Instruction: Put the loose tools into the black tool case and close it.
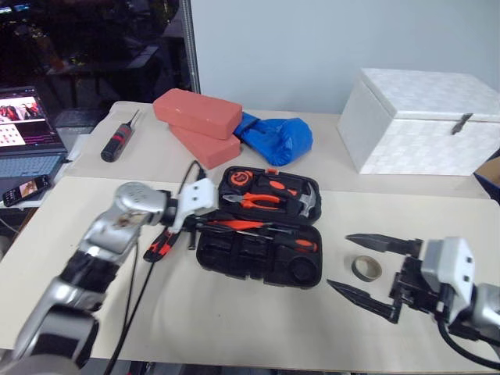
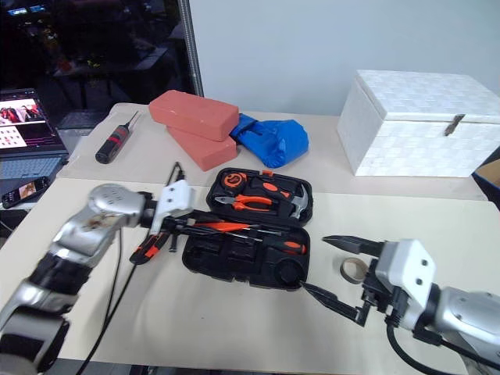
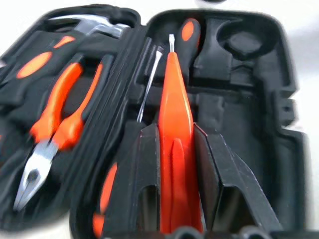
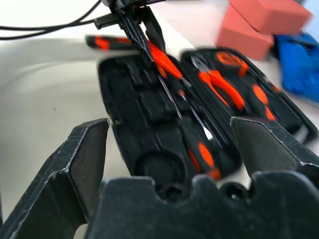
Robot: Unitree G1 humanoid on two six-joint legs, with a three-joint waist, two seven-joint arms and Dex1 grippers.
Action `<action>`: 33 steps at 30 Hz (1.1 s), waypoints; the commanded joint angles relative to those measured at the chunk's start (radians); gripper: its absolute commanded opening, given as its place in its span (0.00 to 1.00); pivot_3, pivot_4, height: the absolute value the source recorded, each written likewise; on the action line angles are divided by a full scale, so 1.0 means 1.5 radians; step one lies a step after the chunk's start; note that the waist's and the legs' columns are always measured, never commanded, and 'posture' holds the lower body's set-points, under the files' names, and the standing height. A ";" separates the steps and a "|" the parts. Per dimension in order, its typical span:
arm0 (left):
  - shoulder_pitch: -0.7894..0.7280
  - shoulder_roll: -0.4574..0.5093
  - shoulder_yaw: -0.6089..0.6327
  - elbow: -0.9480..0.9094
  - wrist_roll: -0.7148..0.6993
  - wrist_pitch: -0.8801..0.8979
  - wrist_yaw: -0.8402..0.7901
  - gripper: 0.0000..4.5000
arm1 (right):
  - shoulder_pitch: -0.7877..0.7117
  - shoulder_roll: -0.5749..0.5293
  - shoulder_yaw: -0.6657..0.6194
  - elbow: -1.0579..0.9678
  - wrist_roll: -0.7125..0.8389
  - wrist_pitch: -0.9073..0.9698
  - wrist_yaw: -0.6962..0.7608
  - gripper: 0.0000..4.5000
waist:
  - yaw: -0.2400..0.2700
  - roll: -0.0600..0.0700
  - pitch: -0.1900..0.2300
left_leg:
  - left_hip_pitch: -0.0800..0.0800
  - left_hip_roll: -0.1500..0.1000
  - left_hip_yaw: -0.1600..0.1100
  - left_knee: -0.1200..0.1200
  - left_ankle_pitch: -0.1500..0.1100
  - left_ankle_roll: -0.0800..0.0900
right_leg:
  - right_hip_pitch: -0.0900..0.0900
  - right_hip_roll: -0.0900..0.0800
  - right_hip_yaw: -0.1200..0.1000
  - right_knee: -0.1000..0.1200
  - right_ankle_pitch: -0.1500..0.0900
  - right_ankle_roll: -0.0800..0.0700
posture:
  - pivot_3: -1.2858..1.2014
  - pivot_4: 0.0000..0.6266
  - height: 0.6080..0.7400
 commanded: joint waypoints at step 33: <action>0.031 -0.073 0.160 -0.046 -0.095 0.181 0.042 0.01 | 0.086 0.007 -0.049 -0.074 0.053 -0.005 -0.072 1.00 | -0.001 0.001 0.000 | 0.003 -0.001 -0.001 0.001 0.000 0.000 | 0.005 -0.001 0.000 -0.001 0.000 0.001 | 0.52 0.24 1.00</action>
